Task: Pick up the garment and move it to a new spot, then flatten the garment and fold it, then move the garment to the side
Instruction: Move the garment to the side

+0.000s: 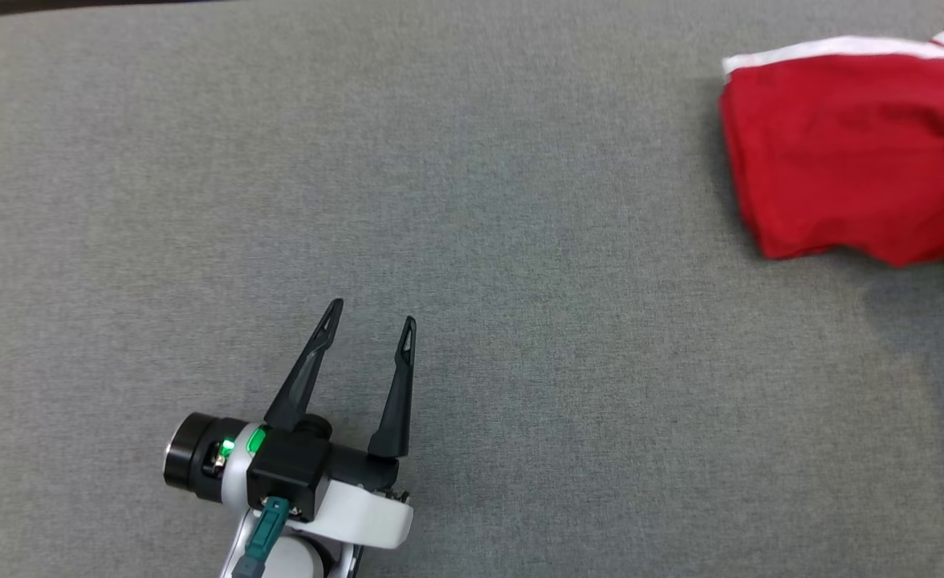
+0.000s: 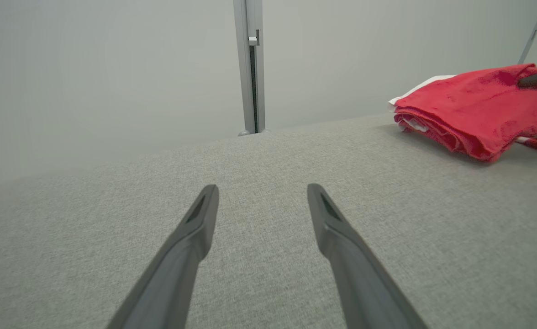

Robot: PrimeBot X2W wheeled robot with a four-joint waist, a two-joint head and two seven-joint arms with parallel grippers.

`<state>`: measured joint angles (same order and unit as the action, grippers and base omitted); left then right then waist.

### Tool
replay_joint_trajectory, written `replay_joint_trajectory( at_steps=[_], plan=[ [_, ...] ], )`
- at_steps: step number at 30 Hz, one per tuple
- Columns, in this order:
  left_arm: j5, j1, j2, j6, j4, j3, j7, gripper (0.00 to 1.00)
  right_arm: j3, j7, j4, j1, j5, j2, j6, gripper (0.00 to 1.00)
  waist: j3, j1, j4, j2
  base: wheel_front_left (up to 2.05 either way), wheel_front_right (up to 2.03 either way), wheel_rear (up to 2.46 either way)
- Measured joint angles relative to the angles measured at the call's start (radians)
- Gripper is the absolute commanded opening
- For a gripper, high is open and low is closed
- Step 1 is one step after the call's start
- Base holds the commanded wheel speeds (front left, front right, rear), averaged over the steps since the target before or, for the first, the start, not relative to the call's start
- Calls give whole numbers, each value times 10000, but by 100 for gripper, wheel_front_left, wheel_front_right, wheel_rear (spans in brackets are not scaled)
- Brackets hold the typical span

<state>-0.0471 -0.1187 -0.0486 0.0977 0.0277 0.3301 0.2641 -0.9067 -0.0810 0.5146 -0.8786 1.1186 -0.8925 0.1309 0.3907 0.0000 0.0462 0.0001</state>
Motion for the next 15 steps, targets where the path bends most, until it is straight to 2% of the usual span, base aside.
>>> replay_joint_trajectory(
  at_steps=[6,12,15],
  plan=[
    [209,-296,-4,-178,73,-63,0,100,-123,-270,-134,-273,-98,-1281,0,0,581,0,-204,0,0,0,0],
    [297,-334,-75,-274,61,-153,0,100,-155,-368,15,-270,-198,-1948,0,0,822,0,-255,0,0,0,0],
    [345,-354,-140,-326,59,-186,0,100,-115,-366,265,-272,-334,-2040,0,0,909,0,-272,0,0,0,0]
  ],
)
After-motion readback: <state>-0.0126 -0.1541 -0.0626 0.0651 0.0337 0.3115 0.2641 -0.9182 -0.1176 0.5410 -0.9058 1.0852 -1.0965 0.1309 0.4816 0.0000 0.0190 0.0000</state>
